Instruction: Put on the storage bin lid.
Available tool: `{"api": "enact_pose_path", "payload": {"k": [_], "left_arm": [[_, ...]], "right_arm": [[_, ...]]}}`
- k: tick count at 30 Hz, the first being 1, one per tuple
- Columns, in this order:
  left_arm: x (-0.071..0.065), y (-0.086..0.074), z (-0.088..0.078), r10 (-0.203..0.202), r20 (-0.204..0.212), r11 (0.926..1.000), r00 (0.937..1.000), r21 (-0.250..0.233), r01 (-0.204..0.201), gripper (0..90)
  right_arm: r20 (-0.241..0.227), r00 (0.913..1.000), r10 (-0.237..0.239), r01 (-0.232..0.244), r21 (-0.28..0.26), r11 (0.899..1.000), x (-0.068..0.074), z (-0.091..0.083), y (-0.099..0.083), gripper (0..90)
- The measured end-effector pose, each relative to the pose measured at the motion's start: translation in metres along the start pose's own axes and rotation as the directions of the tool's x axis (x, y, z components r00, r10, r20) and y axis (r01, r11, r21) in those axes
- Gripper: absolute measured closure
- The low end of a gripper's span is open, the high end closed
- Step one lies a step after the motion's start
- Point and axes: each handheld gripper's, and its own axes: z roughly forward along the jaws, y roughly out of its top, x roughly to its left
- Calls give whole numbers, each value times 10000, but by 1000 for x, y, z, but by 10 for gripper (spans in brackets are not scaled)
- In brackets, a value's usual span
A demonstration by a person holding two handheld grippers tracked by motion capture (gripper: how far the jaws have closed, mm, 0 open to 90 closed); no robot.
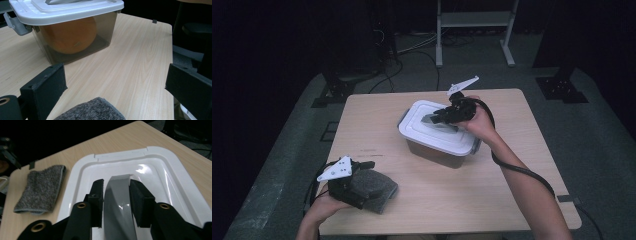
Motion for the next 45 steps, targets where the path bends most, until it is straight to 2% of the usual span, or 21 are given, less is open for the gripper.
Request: {"api": "enact_pose_path", "payload": {"k": [5, 11, 13, 27, 45], "left_arm": [[0, 0, 0, 9, 15, 10000, 10000, -19, -9, 26], [-1, 0, 1, 33, 23, 10000, 10000, 5, -33, 25], [-1, 1, 1, 64, 48, 10000, 10000, 22, -64, 25], [-2, 0, 2, 40, 36, 10000, 10000, 61, -40, 26], [-1, -2, 3, -7, -23, 10000, 10000, 97, 7, 26]], "right_arm": [[-252, 9995, 198, -212, -532, 9984, 0, -11, 0, 536], [-235, 9996, 154, -169, -657, 9977, 2, -22, -3, 496], [-268, 9994, 226, -249, -863, 9960, 2, -31, -7, 491], [-83, 9992, 391, -397, -1006, 9941, 5, -62, -24, 455], [-17, 9976, 694, -692, -1100, 9915, 7, -86, -48, 421]]}}
